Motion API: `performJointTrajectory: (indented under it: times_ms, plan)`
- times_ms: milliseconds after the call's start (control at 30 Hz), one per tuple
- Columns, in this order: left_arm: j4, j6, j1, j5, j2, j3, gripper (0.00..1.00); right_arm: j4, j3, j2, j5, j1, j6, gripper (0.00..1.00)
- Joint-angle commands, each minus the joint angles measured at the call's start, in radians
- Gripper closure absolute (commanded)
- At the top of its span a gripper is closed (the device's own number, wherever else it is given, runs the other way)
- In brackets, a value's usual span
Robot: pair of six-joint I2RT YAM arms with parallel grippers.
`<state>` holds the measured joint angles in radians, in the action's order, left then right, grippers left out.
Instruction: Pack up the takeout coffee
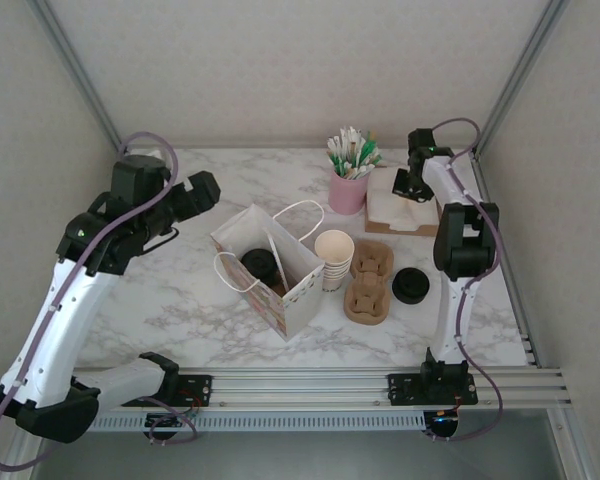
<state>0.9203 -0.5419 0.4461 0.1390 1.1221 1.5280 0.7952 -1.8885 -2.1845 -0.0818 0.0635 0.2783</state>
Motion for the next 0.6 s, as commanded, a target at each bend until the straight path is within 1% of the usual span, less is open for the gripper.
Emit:
performJointTrajectory:
  times_ms: [0, 67, 167, 267, 333, 467, 567]
  plan:
    - [-0.051, 0.108, 0.032, -0.015, 0.005, 0.033, 0.01, -0.027, 0.040, 0.133, -0.004, 0.006, -0.003, 1.00]
    - [-0.053, 0.167, 0.050, -0.055, 0.009, 0.048, 0.00, -0.034, 0.078, 0.196, 0.000, 0.005, 0.003, 1.00]
    - [-0.070, 0.244, 0.076, -0.083, 0.003, 0.059, 0.00, -0.049, 0.138, 0.297, 0.006, 0.005, 0.013, 1.00]
    - [-0.118, 0.306, 0.092, -0.122, -0.004, 0.061, 0.00, -0.034, 0.173, 0.394, 0.021, 0.004, 0.017, 1.00]
    - [-0.169, 0.365, 0.116, -0.151, -0.005, 0.057, 0.00, -0.022, 0.192, 0.467, 0.047, 0.006, 0.018, 1.00]
    - [-0.297, 0.492, 0.170, -0.170, -0.013, 0.025, 0.03, -0.013, 0.235, 0.612, 0.125, 0.005, 0.038, 1.00]
    - [-0.431, 0.601, 0.215, -0.201, -0.028, -0.016, 0.02, -0.014, 0.270, 0.718, 0.218, 0.008, 0.065, 1.00]
